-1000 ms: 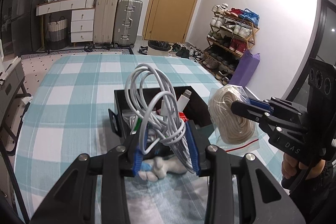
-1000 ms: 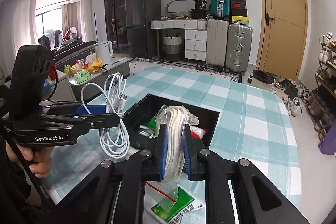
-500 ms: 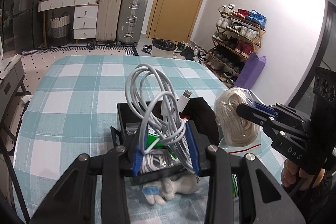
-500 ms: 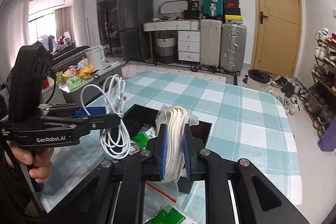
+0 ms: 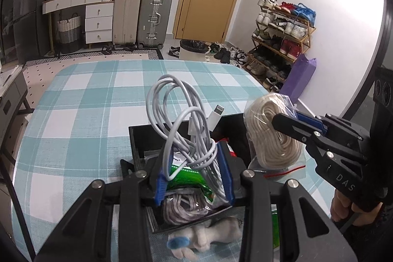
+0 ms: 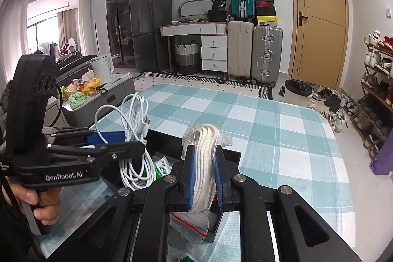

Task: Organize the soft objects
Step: 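Open both tools to drop the cable and rope bag into the box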

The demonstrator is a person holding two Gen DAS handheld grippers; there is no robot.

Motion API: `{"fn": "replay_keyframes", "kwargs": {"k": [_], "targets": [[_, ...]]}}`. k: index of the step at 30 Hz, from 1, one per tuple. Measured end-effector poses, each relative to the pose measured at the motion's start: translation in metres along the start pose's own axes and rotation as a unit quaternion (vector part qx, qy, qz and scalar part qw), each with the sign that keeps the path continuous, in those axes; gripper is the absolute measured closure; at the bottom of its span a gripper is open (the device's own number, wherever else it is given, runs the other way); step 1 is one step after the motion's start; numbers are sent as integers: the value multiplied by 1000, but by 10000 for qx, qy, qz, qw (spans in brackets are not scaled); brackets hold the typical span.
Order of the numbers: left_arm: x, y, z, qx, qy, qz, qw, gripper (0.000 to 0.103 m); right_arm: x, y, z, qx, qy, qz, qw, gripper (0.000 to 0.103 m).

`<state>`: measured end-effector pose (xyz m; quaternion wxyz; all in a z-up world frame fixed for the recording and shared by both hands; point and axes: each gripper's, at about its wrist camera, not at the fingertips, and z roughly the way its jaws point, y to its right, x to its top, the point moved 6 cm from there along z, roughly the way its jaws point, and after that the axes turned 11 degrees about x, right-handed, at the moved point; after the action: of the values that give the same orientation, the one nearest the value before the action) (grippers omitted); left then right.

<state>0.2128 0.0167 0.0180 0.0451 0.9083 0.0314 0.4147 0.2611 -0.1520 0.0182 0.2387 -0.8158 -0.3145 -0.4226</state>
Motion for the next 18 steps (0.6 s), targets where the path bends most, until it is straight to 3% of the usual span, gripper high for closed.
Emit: {"fn": "replay_keyframes", "kwargs": {"k": [10, 18], "targets": [[-8, 11, 21, -40, -252, 107, 9996, 68, -5, 1, 24, 18, -171, -70, 9998, 89], [-17, 16, 29, 165, -386, 377, 9984, 68, -15, 2, 39, 23, -406, -178, 9990, 89]]}}
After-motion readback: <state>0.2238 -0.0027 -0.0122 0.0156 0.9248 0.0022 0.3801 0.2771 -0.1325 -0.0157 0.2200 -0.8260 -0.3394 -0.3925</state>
